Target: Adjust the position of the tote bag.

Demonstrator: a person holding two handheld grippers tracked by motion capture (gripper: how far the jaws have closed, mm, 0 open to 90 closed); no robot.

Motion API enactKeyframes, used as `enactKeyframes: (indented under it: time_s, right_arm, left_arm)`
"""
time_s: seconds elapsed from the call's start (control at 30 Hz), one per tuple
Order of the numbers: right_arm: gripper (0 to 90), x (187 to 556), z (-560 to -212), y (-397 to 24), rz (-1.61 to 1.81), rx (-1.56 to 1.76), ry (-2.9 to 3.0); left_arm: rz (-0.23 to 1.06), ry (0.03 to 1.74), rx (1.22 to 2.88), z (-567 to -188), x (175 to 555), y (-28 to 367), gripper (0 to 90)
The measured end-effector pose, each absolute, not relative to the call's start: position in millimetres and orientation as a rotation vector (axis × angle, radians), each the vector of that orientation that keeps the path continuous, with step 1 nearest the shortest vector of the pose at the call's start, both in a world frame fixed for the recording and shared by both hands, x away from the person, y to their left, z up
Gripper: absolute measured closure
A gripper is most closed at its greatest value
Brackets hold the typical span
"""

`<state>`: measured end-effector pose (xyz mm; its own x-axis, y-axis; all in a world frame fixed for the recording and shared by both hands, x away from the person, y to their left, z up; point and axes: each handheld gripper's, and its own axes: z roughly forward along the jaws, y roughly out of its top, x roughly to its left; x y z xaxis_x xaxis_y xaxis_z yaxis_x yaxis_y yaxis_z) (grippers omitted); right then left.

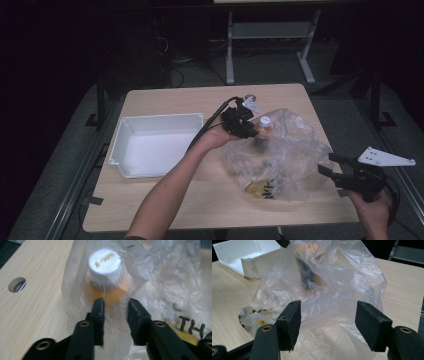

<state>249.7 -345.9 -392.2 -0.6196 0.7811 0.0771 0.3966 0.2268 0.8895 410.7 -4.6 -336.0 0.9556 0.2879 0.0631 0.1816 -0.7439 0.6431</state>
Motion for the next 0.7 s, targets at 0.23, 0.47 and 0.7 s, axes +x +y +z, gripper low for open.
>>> enactKeyframes:
  time_s: [0.23,0.47,0.7]
  right_arm:
    - [37.0,249,-392,-344,1.358,1.081,2.123]
    - [37.1,249,-392,-344,1.368,1.078,2.128]
    - [37.0,250,-392,-339,1.37,1.058,2.148]
  left_arm:
    - [0.242,0.35,2.439,-335,411,-4,89.2]
    - [0.26,0.396,2.44,-340,409,10,89.7]
    - [0.252,0.463,2.455,-350,408,27,89.7]
